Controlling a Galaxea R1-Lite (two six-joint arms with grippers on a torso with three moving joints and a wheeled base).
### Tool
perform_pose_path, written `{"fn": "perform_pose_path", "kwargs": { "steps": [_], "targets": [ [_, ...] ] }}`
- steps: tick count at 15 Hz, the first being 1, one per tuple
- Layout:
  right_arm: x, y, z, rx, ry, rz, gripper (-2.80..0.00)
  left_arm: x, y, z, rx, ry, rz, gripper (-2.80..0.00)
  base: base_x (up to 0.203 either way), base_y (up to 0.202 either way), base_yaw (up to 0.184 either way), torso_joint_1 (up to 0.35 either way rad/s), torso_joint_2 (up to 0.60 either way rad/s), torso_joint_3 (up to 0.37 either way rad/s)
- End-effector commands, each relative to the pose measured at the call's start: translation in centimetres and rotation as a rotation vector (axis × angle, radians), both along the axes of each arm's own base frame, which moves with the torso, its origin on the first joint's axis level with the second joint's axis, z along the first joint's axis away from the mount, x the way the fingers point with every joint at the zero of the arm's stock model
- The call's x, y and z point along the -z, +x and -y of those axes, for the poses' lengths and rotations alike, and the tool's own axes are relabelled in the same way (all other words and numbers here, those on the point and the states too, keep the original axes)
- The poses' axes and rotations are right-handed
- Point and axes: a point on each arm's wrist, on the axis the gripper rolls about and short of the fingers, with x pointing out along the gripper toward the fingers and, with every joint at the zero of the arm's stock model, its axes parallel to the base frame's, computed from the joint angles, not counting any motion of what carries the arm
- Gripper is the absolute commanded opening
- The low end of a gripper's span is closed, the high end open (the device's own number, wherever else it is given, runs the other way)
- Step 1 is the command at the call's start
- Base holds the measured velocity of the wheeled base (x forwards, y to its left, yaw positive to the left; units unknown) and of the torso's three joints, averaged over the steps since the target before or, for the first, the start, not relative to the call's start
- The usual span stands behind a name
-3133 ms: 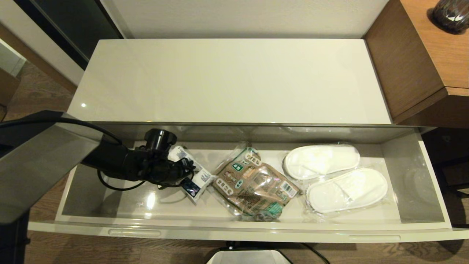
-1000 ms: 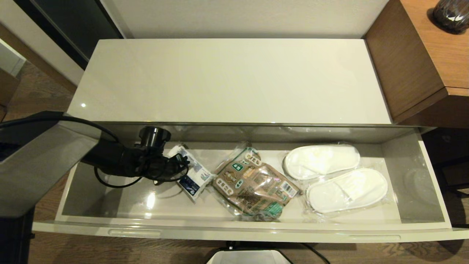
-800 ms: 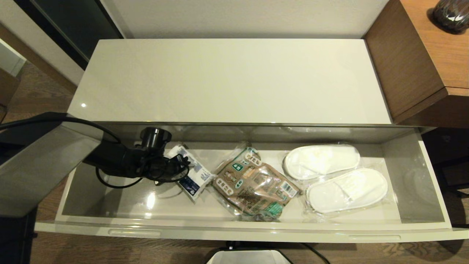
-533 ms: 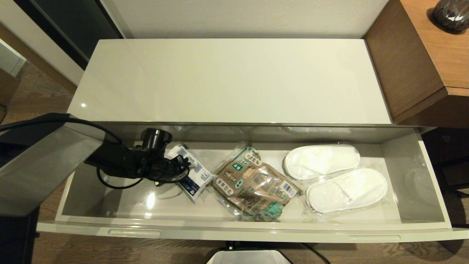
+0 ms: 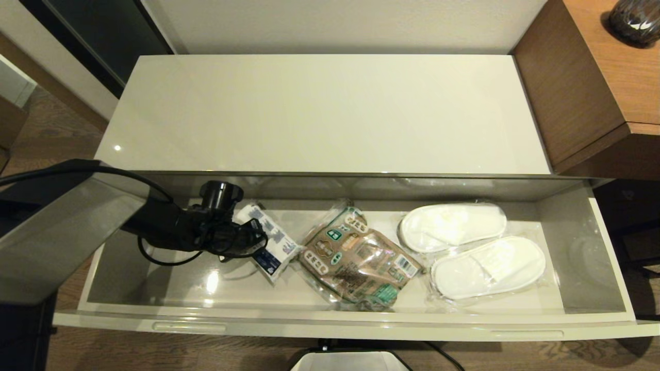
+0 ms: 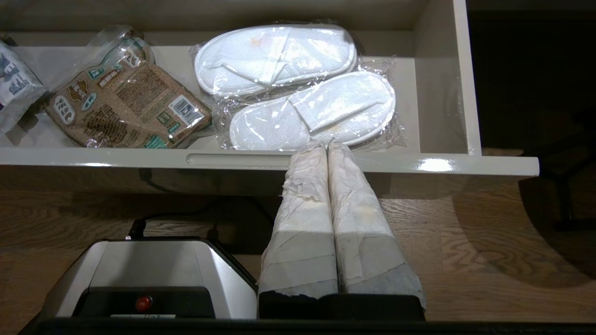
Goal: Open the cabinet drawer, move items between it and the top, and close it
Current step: Take out the tissue from the drawer
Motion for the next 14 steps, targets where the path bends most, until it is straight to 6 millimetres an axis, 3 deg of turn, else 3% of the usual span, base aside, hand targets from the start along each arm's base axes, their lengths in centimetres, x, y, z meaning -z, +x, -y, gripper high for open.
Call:
{"fn": "perform_pose_path", "kwargs": {
  "steps": [1, 14],
  "targets": [
    [0.04, 0.01, 0.0, 0.0, 0.0, -0.001, -2.8, 0.0, -0.01, 0.01, -0.002, -0.004, -0.001, -2.8, 0.0, 0.0, 0.0, 0.0, 0.0, 0.0],
    [0.04, 0.01, 0.0, 0.0, 0.0, -0.001, -2.8, -0.45, -0.15, 0.04, 0.002, -0.004, 0.009, -2.8, 0.0, 0.0, 0.0, 0.0, 0.0, 0.0]
  ]
}}
